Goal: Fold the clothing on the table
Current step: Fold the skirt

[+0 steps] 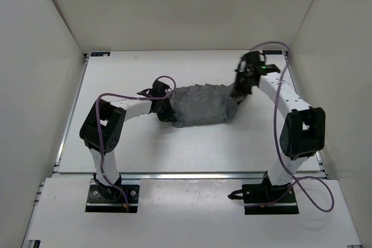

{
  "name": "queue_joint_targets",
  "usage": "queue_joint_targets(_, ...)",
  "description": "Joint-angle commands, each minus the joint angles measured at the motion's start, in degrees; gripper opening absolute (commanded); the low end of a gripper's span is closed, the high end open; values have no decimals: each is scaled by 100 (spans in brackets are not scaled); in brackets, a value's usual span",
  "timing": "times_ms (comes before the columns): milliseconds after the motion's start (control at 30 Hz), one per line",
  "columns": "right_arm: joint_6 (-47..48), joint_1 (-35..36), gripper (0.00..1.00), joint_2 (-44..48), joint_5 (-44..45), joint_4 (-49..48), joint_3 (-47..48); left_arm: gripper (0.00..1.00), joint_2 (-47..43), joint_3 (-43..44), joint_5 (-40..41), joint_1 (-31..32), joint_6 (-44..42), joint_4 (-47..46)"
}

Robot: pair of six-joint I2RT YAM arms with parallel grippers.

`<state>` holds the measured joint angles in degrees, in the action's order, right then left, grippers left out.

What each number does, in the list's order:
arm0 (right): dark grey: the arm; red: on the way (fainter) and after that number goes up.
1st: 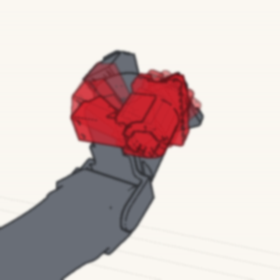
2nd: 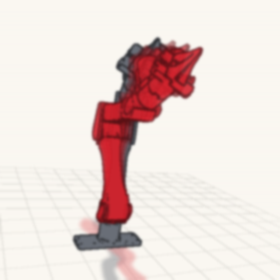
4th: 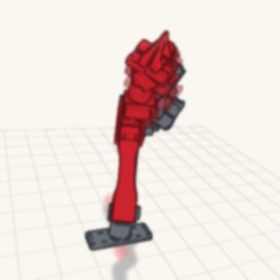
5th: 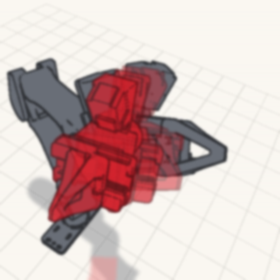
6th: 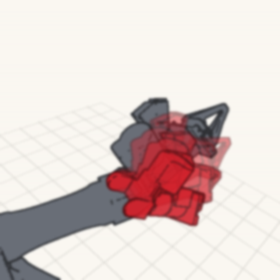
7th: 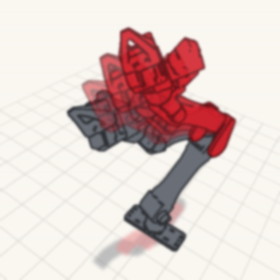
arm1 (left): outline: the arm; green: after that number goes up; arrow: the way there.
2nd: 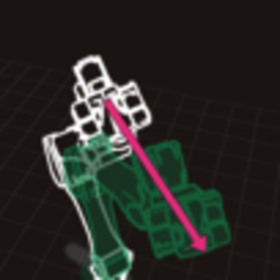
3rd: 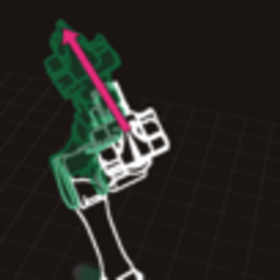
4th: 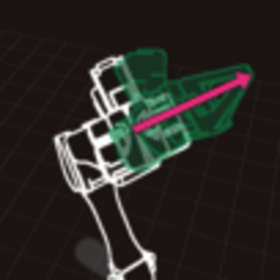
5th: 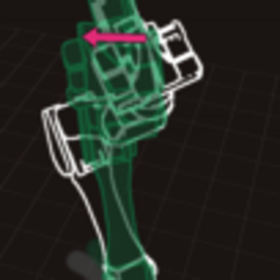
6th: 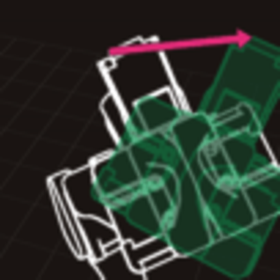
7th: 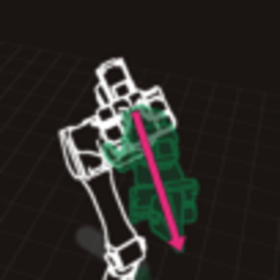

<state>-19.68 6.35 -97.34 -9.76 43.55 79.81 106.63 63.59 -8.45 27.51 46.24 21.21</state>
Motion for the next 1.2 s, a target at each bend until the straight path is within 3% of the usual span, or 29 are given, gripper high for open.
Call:
queue_joint_targets(0,-87,1277,0,-206,-175,-83,649,15,60,39,-60,-61,210,-56)
queue_joint_targets(233,25,2879,0,-1768,-729,-725,1703,16,7,-110,-166,-228,140,-22)
queue_joint_targets(467,96,3346,0,-2824,-1143,-919,1845,23,-203,-646,-324,-430,34,-231)
queue_joint_targets(500,122,3373,0,-2930,-1203,-849,1889,28,-230,-742,-298,-517,43,-275)
queue_joint_targets(567,61,3487,0,-3132,-1064,-613,1968,51,-335,-813,-376,-570,69,-293)
queue_joint_targets(633,17,3548,0,-3256,-810,-479,2065,60,-520,-875,-403,-702,87,-250)
queue_joint_targets(800,-299,3593,0,-3099,-88,-382,2099,66,-1844,-1225,-210,-1264,105,32)
queue_joint_targets(933,-220,3592,17,-2984,-166,-137,2740,69,-2794,-1454,-44,-1949,157,251)
queue_joint_targets(967,-151,3680,27,-2879,-201,-110,2829,69,-2918,-1481,27,-2099,175,313)
queue_joint_targets(1033,60,3812,39,-2581,-149,-48,2961,71,-3305,-1630,150,-2302,175,427)
queue_joint_targets(1100,87,4040,47,-2283,-88,4,2909,72,-3507,-1780,125,-2442,166,419)
queue_joint_targets(1167,35,4154,49,-1930,44,-57,2541,72,-3614,-1859,10,-2513,140,454)
